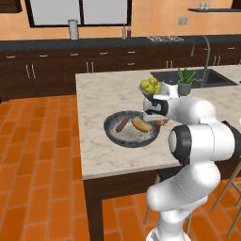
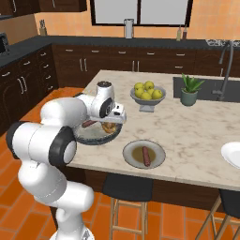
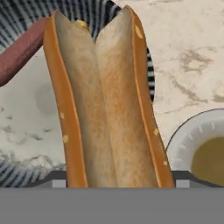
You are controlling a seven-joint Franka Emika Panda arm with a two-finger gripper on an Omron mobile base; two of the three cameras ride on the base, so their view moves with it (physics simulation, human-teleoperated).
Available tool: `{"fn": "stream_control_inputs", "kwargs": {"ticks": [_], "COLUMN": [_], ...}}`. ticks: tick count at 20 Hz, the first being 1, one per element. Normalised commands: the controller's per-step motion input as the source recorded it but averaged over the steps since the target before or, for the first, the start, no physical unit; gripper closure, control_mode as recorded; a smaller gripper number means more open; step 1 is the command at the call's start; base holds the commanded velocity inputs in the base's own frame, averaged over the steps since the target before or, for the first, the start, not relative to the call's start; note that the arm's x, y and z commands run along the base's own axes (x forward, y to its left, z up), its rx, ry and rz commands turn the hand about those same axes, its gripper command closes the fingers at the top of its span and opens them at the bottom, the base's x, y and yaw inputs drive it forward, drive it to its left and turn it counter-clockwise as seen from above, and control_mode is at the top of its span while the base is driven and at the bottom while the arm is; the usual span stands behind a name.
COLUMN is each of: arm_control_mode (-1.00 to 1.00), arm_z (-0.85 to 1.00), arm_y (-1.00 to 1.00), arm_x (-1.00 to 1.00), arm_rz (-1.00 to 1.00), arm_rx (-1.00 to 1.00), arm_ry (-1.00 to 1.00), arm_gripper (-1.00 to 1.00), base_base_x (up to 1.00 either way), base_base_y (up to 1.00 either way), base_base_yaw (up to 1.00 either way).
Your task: Place one bun and one sausage from the bowl on each plate.
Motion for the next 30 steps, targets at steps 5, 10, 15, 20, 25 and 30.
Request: {"fn": "stream_control_inputs", "kwargs": {"ticks": [5,10,15,20,25,30], "arm_control_mode": [-1.0,-1.0,-1.0,-1.0,-1.0,-1.0], "arm_z": [0.18,-0.01,-0.21,-0.49,-0.09,-0.46], "arm_y": [-1.0,-1.0,-0.45,-0.02,-0.03,0.0], "arm_x": [0.01,-0.01,-0.49,-0.3,-0.05,-0.1], "arm_rz": [0.0,0.0,0.0,0.0,0.0,0.0], "arm_rx": [0.08,0.05,0.0,-0.04,-0.06,0.0], "arm_ry": [0.0,0.01,0.0,0.07,0.23,0.02], "arm_gripper": [1.0,1.0,1.0,1.0,1.0,1.0], "base_base_x": [0.0,0.0,0.0,0.0,0.0,0.0], "base_base_y": [0.0,0.0,0.0,0.0,0.0,0.0], "base_base_yaw": [0.0,0.0,0.0,0.0,0.0,0.0]}}
